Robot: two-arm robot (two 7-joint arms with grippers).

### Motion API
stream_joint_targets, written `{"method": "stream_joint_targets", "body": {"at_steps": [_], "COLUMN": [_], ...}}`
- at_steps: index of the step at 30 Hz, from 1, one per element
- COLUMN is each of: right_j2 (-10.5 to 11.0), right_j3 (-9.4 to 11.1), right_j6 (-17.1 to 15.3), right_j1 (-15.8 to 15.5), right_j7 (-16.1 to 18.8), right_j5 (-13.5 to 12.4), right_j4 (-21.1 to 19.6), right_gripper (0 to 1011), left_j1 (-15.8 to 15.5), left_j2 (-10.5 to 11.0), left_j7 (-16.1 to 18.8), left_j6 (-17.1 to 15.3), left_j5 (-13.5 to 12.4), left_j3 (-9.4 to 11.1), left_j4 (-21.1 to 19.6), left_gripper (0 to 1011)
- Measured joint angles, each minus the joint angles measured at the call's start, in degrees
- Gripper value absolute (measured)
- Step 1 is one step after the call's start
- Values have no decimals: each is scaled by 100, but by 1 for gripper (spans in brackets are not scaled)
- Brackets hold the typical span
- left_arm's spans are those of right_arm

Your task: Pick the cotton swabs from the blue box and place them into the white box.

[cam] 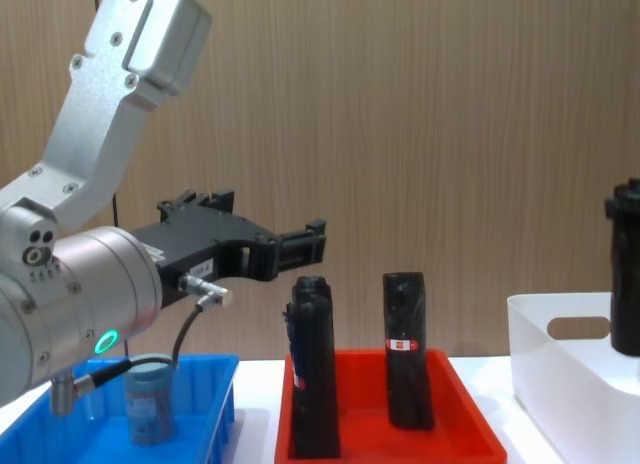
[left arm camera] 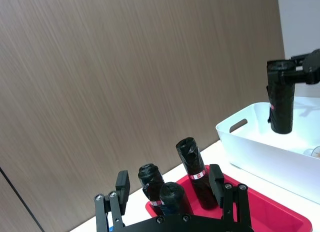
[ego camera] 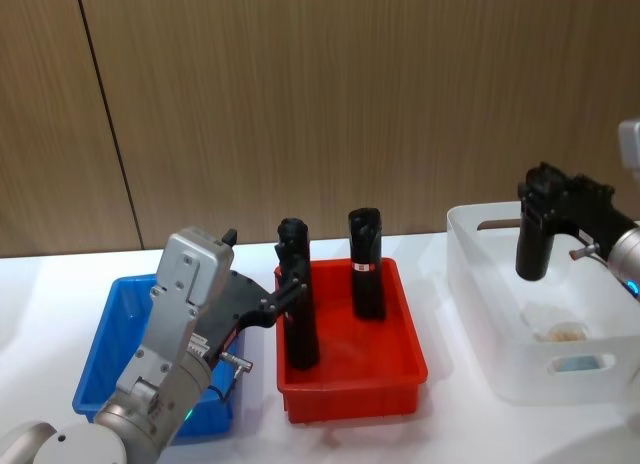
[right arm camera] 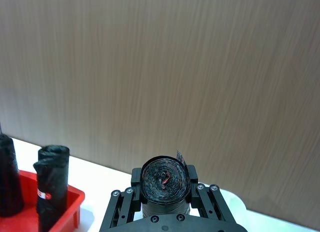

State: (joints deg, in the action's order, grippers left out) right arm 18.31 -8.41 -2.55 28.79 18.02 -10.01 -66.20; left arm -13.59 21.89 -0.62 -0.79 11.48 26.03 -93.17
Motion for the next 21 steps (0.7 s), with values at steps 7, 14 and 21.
{"method": "stream_joint_targets", "body": {"at_steps": [7,14,21], "right_j2": [-70,-135,-162], "right_j3": [-55,-96,-104], "right_j6": [109,225,305], "right_j1": [149,275,311], "right_j7": [-82,-162,-227], "right_j5": [36,38,-9], "right_j4": [454,821,953], "right_gripper": [509,670,863], "left_j1": [0,0,0], "left_j2": [0,0,0], "left_j7": [0,0,0], "left_j6": [0,0,0], "left_j5": [0,0,0], "left_j3": [0,0,0], "left_j4": [0,0,0], "left_gripper": [1004,1004,1004]}}
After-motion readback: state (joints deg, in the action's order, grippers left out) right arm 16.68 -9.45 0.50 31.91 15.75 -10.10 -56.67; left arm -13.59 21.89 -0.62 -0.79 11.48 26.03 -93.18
